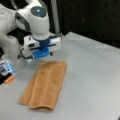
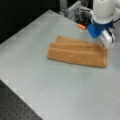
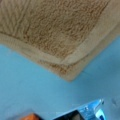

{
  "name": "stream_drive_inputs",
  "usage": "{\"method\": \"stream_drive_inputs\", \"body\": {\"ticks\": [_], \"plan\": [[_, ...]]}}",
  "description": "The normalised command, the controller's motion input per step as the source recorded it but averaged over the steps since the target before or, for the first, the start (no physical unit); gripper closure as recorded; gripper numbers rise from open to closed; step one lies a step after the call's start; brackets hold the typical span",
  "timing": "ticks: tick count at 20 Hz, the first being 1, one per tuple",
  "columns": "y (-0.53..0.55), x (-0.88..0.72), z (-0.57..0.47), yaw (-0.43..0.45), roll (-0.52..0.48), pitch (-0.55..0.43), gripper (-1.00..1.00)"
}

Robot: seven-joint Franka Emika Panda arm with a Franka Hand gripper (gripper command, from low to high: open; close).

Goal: Folding a towel twice

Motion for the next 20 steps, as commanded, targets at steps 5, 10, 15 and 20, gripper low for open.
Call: {"method": "stream_drive_inputs", "body": {"ticks": [5,10,15,20], "plan": [[0.43,0.49,0.31,-0.038,-0.054,0.078,-1.0],[0.45,0.79,0.11,0.01,-0.2,0.159,-1.0],[0.41,0.96,0.07,0.058,-0.258,0.235,-1.0],[0.3,0.78,0.08,0.06,-0.26,0.296,-1.0]]}}
